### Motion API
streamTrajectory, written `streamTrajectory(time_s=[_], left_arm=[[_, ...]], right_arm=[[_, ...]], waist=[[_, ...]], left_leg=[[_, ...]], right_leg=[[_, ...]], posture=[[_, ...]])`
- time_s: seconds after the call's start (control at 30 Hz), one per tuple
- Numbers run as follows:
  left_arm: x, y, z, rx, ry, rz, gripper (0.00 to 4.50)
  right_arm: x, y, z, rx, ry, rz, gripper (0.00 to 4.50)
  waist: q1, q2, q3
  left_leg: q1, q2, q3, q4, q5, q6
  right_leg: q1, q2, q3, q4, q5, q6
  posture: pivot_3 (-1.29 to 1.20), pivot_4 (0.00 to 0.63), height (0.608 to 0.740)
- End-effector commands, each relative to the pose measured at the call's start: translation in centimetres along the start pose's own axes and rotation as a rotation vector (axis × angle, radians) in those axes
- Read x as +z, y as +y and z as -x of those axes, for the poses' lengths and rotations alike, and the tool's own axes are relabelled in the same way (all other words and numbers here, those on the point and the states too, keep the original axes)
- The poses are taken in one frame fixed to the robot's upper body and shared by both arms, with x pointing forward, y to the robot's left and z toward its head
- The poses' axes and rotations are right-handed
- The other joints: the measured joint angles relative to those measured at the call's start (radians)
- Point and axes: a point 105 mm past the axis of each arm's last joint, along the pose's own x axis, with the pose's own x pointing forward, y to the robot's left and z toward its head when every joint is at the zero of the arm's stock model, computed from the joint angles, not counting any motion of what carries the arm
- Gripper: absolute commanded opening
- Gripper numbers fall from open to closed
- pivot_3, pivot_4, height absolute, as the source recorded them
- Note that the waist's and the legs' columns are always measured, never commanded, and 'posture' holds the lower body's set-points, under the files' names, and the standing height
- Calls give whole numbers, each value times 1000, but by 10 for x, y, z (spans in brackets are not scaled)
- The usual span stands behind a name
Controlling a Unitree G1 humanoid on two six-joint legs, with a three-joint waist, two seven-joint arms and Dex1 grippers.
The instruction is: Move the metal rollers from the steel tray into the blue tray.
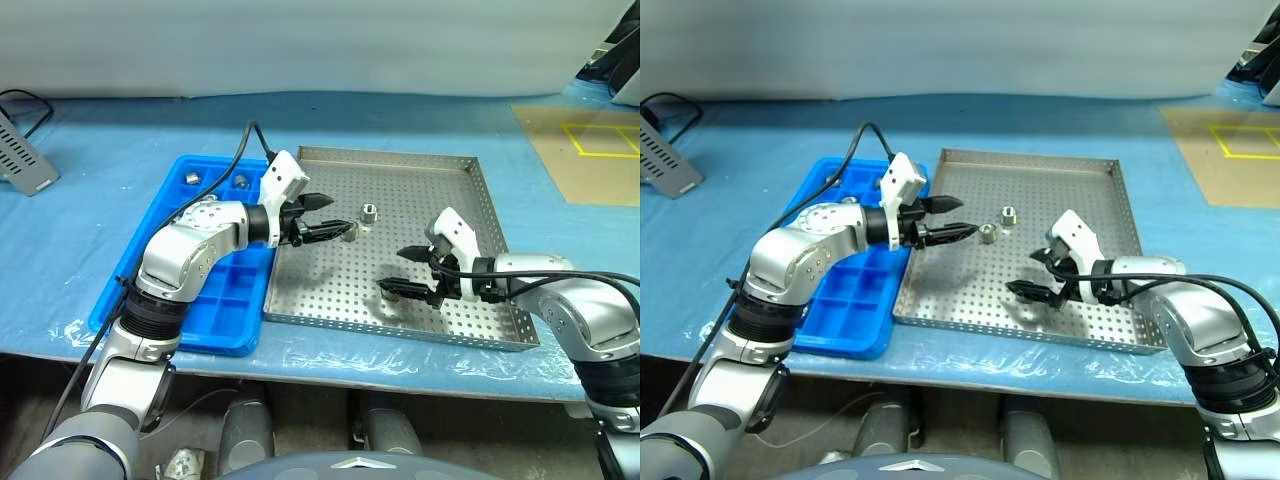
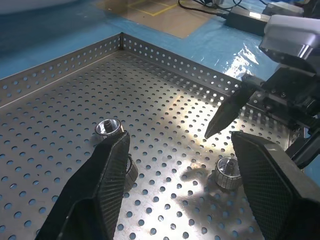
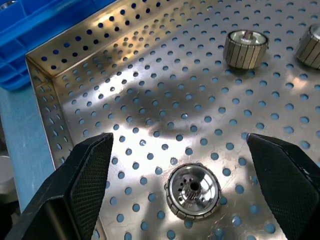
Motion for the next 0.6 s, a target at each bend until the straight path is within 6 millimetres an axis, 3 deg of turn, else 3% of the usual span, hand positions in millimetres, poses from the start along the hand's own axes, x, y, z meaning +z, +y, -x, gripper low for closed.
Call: streamTrajectory(time_s=[0.03,0.27,0.6], left_arm=[[11,-3,2,-22,-28,-48,3423],[11,-6,1,-30,-25,-50,3423],[12,-3,2,-6,-27,-55,3423]], right_arm=[[1,2,0,-11,-17,11,4472],[1,-3,10,-28,9,10,4472],[-2,-10,8,-63,53,66,4472]], waist=[[-1,0,0],[0,0,0],[2,0,0]], left_leg=[[0,0,0,0,0,0],[0,0,0,0,0,0],[0,0,0,0,0,0]], right_leg=[[0,0,0,0,0,0],[0,0,0,0,0,0],[0,0,0,0,0,0]], posture=[[-252,150,740],[-251,150,740],[-217,150,740]])
